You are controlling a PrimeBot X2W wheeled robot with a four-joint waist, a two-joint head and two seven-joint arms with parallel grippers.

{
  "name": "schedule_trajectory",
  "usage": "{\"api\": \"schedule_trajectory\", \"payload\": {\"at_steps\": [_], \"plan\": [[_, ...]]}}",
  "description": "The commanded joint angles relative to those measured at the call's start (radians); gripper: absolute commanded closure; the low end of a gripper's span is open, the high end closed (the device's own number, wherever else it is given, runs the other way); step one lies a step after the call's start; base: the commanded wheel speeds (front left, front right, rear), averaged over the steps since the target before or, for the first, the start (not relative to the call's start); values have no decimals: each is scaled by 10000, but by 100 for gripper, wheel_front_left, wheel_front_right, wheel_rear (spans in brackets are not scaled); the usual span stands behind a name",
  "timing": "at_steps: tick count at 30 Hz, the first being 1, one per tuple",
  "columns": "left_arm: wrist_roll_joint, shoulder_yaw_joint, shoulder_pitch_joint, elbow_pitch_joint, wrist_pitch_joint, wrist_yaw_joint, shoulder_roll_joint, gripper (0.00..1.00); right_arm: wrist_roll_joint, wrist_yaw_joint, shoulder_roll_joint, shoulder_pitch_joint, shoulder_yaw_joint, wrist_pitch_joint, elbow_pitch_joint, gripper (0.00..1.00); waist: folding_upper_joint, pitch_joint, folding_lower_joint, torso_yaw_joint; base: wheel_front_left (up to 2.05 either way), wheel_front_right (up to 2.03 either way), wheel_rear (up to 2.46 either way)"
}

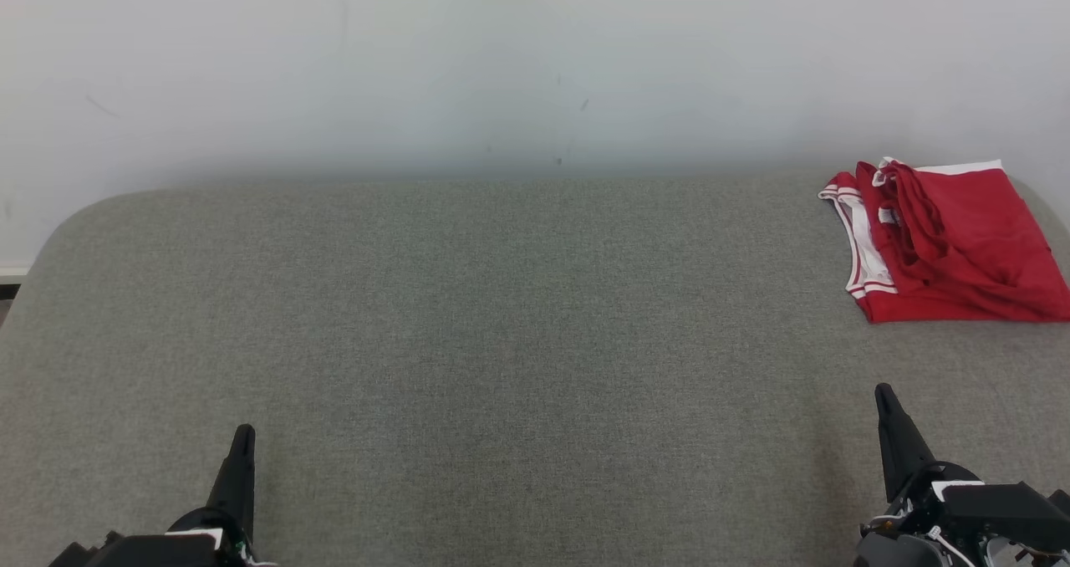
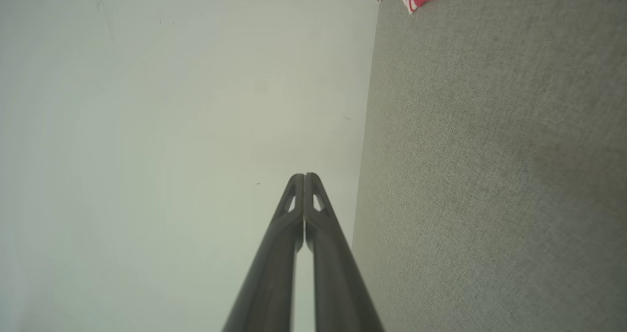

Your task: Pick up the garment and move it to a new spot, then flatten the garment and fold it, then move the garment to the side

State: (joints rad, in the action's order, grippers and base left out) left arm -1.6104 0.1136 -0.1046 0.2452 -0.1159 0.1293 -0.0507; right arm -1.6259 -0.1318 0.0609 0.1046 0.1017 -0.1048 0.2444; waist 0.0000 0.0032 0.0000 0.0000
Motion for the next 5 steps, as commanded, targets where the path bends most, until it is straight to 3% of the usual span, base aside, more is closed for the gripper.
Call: {"api": "schedule_trajectory", "payload": {"at_steps": [1, 5], "plan": [[-45, 24, -97, 11, -5, 30, 19, 100, 61, 21, -29, 72, 20, -16, 11, 100, 0, 0, 0, 0, 0, 0, 0], [-45, 22, -96, 10, -5, 30, 19, 100, 53, 21, -35, 73, 28, -24, 10, 100, 0, 0, 0, 0, 0, 0, 0]]}}
